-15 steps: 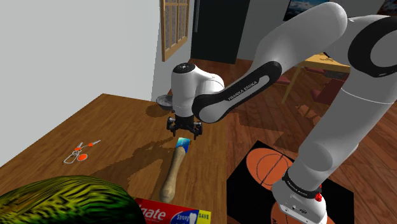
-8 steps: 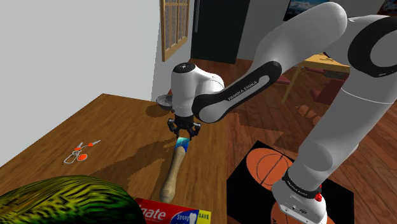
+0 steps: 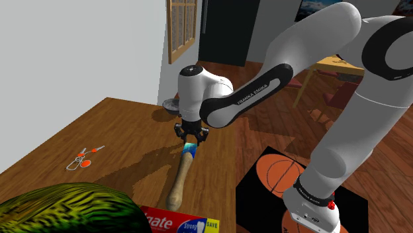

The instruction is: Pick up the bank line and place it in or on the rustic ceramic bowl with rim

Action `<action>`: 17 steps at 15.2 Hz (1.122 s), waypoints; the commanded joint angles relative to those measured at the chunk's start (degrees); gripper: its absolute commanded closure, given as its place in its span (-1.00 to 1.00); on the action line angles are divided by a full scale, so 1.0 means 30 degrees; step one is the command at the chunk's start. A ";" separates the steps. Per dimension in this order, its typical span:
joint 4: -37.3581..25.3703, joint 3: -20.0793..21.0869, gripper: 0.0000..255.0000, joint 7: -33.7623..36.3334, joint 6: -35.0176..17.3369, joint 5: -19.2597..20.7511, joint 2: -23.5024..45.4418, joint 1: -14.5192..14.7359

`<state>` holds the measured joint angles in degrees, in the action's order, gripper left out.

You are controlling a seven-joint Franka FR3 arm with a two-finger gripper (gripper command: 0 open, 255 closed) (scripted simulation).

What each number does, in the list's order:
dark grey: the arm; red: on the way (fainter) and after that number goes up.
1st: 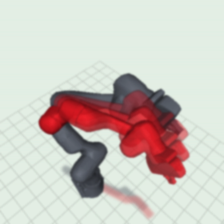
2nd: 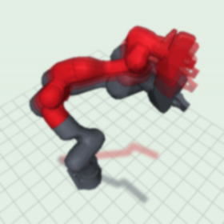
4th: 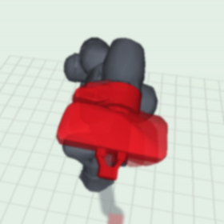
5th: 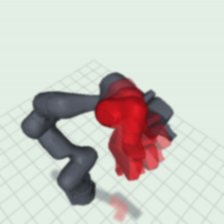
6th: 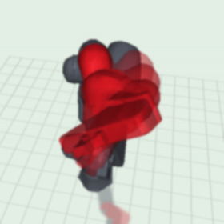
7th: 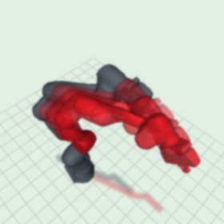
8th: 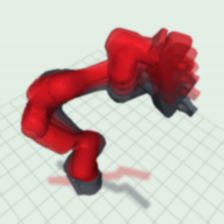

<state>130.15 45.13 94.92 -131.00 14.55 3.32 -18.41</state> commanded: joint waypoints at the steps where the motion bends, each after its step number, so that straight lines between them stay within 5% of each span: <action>1: -0.0022 0.0018 1.00 -0.0265 0.0243 -0.0306 -0.0203 -0.0043; 17: -0.1948 -0.0226 1.00 -0.2796 0.3949 -0.3232 -0.3115 -0.0075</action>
<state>124.77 44.54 86.93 -120.02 5.38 -5.45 -18.70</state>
